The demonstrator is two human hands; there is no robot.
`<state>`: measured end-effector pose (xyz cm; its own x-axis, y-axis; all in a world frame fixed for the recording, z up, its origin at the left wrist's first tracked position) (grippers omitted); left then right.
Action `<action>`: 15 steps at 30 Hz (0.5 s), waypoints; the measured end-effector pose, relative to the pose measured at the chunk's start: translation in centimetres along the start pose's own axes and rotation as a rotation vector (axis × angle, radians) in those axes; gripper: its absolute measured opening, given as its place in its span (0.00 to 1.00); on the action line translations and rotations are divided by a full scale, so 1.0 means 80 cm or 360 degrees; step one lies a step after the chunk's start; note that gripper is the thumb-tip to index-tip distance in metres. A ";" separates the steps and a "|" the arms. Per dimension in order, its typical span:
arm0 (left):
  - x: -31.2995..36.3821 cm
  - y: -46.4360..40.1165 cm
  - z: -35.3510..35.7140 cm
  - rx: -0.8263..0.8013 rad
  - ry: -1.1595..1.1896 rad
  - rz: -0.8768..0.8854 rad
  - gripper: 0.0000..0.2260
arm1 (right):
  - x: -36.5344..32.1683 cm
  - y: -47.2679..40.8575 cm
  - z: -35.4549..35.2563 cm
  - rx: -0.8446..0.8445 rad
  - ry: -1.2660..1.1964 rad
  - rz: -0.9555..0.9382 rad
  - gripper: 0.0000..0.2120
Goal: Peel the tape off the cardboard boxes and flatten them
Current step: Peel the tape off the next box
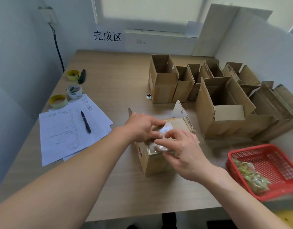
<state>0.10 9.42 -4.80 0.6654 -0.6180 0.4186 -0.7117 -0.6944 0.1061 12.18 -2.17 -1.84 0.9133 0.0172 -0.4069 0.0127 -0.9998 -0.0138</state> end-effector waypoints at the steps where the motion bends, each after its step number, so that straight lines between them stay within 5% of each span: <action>1: 0.001 -0.002 0.000 -0.0003 -0.0006 0.0006 0.26 | -0.006 -0.003 0.003 -0.0043 -0.0003 -0.0009 0.18; 12: -0.005 -0.004 -0.003 0.0068 0.0106 -0.0085 0.27 | -0.021 -0.012 0.016 -0.0158 -0.0179 0.0146 0.06; 15: -0.005 -0.004 -0.003 0.0062 0.0074 -0.0078 0.26 | -0.021 -0.013 0.017 -0.0259 -0.0321 0.0224 0.11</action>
<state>0.02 9.95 -4.79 0.6874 -0.5659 0.4552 -0.6688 -0.7376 0.0929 10.05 -1.17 -2.38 0.8115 -0.1369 -0.5680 -0.0284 -0.9803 0.1957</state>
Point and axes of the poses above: each hand's wrist, its own y-axis away from the middle knuckle, its own z-axis out of the palm, x = y × z, the point moved 6 cm from there along -y, towards the middle knuckle, and after that the axes turned 14 degrees about z, right-handed, at the moved point
